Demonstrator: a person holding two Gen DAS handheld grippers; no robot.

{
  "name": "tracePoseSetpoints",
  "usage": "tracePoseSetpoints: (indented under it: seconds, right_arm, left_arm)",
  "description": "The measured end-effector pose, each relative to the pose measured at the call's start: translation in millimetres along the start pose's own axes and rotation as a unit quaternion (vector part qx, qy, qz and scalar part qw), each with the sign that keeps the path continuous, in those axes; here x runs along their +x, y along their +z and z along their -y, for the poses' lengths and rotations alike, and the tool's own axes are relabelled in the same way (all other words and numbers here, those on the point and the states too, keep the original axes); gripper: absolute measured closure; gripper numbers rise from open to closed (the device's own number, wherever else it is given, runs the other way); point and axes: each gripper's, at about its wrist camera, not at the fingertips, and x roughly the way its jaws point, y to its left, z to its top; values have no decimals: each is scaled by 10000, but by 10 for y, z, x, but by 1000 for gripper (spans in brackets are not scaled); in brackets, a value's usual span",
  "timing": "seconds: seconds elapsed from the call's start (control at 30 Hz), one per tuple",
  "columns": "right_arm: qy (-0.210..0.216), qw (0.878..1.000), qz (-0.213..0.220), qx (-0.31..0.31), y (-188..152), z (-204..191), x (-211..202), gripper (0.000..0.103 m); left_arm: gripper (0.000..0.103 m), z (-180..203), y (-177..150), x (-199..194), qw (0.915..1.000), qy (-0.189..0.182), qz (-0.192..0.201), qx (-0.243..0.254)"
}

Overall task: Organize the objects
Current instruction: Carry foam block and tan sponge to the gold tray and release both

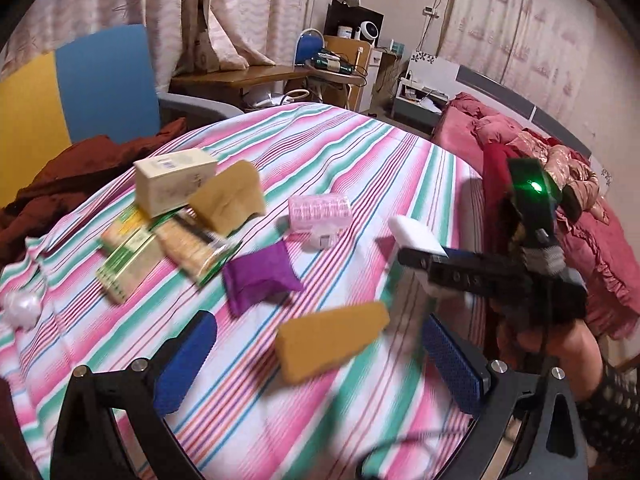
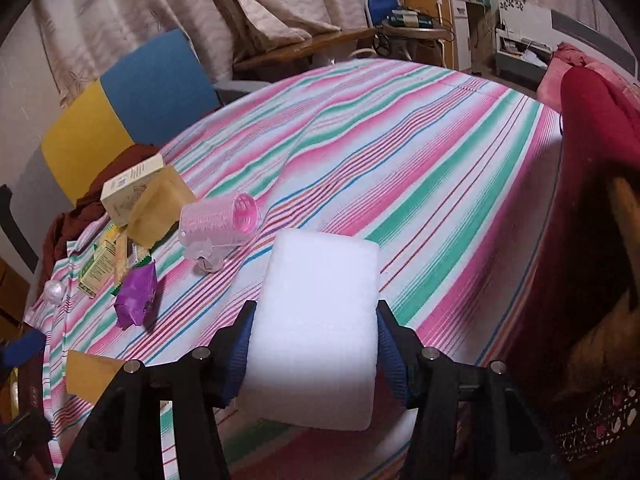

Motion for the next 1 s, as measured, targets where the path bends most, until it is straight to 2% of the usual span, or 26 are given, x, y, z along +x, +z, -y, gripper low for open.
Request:
tracePoseSetpoints:
  seconds: [0.2, 0.33, 0.43, 0.5, 0.6, 0.73, 1.0]
  right_arm:
    - [-125, 9998, 74, -154, -43, -49, 17, 45]
    - [-195, 9995, 120, -223, -72, -46, 9, 45]
    - [-221, 9994, 132, -244, -72, -59, 14, 45]
    - [-226, 9993, 132, -250, -76, -64, 10, 45]
    - [-215, 9994, 121, -243, -83, -71, 3, 45]
    - [-109, 9997, 86, -216, -113, -103, -39, 45]
    - [227, 9992, -31, -320, -249, -319, -132, 45]
  left_arm:
    - [0, 32, 97, 403, 9991, 33, -412, 123]
    - [1, -28, -36, 488, 9988, -78, -464, -109]
    - [12, -59, -122, 527, 9986, -91, -521, -96]
    - [24, -73, -164, 545, 9979, -214, -607, -105]
    - [32, -77, -204, 504, 9976, -376, -550, -174]
    - [34, -63, -251, 453, 9981, -365, -477, -121]
    - [38, -314, -481, 194, 9950, -719, -218, -653]
